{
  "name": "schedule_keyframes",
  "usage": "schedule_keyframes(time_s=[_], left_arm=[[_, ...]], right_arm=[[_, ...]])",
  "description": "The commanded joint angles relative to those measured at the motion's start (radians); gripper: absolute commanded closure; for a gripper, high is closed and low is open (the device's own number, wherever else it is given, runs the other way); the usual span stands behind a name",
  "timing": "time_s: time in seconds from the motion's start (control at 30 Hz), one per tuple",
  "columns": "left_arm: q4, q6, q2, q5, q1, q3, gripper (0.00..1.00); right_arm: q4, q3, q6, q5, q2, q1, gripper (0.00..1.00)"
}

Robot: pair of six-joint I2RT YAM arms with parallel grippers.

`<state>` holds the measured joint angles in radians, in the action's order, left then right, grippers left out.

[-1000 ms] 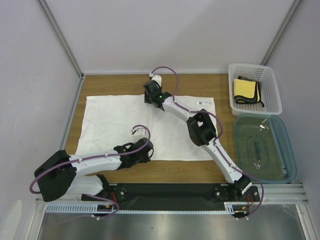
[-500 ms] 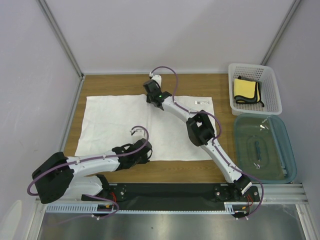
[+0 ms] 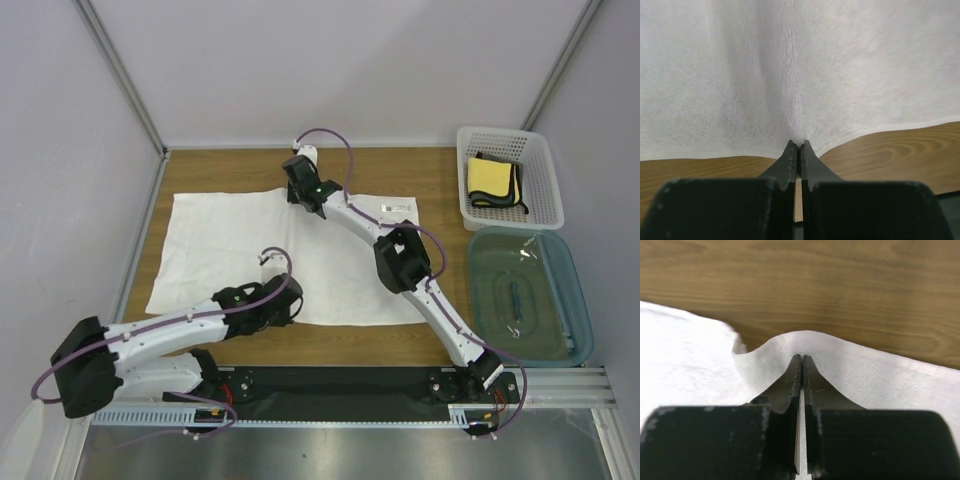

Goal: Fold and stack the towels
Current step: Fold the towel

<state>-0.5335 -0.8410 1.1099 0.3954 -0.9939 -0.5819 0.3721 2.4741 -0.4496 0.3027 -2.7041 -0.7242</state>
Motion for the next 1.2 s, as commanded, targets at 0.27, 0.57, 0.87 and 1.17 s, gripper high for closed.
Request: schedule_keyframes(time_s=[0.27,0.57,0.87,1.17], left_arm=[[-0.331,0.144,-0.213,0.141,-0.015,-0.398,1.00],[-0.491,0.247,-0.280,0.233,-0.006,-0.673,1.00],[-0.586,0.284,-0.302,0.267,0.011,-0.884,1.00],[-0.652,0.393,-0.237,0.332,0.011,-1.024,1.00]], right_arm=[[-0.150,0.132,0.022,-0.063,0.308,0.019,1.00],[-0.245,0.175,-0.055,-0.143,0.369,0.008,1.00],[-0.283,0.187,-0.069,-0.137,0.388,-0.015,1.00],[-0.341,0.201,-0.087,-0.175,0.403,-0.011,1.00]])
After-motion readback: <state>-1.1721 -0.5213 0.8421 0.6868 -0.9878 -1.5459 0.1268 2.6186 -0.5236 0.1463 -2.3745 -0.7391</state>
